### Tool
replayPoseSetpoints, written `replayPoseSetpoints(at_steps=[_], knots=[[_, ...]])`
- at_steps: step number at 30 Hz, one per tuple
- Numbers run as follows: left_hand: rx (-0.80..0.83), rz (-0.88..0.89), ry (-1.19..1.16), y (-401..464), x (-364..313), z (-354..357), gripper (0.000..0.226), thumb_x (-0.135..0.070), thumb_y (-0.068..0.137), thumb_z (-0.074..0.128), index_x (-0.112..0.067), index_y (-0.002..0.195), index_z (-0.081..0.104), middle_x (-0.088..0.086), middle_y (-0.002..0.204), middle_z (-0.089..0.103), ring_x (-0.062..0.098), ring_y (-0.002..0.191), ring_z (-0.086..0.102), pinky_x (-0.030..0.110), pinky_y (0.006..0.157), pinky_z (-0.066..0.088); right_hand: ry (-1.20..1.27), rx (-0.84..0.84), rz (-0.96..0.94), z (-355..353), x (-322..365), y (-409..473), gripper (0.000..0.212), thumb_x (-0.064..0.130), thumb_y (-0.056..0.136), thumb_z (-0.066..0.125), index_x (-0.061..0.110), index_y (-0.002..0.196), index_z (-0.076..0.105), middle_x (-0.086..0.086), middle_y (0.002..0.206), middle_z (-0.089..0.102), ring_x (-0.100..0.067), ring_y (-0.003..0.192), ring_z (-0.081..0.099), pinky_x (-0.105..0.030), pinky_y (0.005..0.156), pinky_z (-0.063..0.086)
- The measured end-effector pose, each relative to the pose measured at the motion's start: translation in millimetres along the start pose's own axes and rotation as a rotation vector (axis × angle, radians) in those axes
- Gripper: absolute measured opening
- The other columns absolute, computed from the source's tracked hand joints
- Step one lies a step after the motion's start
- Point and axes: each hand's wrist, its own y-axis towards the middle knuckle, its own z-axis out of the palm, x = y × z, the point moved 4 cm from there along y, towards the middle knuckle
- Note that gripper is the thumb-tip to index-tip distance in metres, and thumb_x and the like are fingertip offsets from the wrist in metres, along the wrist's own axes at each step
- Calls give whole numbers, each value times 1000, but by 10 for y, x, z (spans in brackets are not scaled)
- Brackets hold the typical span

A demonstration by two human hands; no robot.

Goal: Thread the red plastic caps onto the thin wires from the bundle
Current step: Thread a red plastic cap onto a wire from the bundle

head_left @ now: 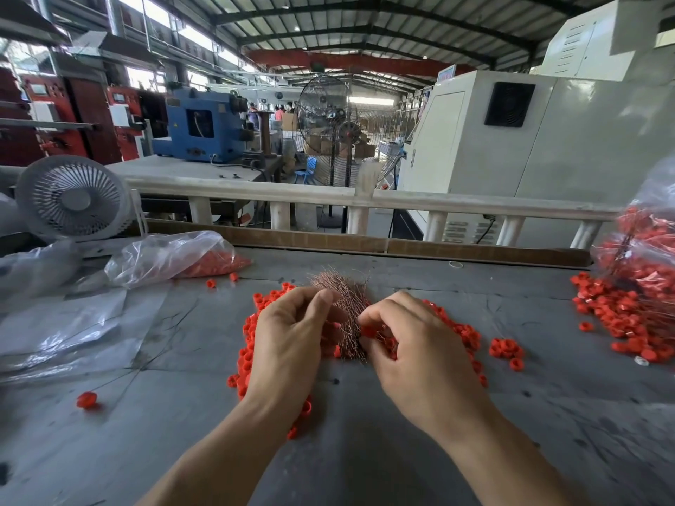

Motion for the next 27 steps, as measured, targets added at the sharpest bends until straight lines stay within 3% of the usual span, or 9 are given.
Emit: replayPoseSetpoints(at_steps=[3,8,18,23,27], knots=[[-18,-8,-42,2,-21,-25,20,-23,100,64,-20,86,78,9,81,77,16,64,68,23,55,53,6,11,18,11,-26,6,19,17,86,78,29,98,68,20,95,58,0,90,54,-10,77,42],[-37,-19,-56,2,-35,-47,18,-19,97,68,-21,83,80,9,79,76,18,64,67,33,58,54,35,46,42,51,-56,-3,20,19,86,76,32,98,66,21,91,56,7,81,49,-7,72,37],[-78,-43,-93,18,-16,-84,16,-12,94,71,-16,80,78,11,77,76,17,61,64,36,58,53,65,83,52,83,-83,-12,20,21,87,78,32,98,66,22,93,60,12,81,51,-3,72,36],[-79,-12,-81,14,-34,-70,15,-10,97,67,-14,86,77,9,77,75,16,60,64,31,54,53,79,78,60,91,-102,-14,18,23,87,78,32,98,67,21,94,61,3,86,56,-11,73,41],[-82,-26,-63,26,-18,-74,17,-11,97,67,-16,84,77,12,75,74,19,60,62,39,59,51,73,78,54,93,-102,-13,18,22,87,78,32,98,67,21,95,62,1,92,58,-15,79,47]])
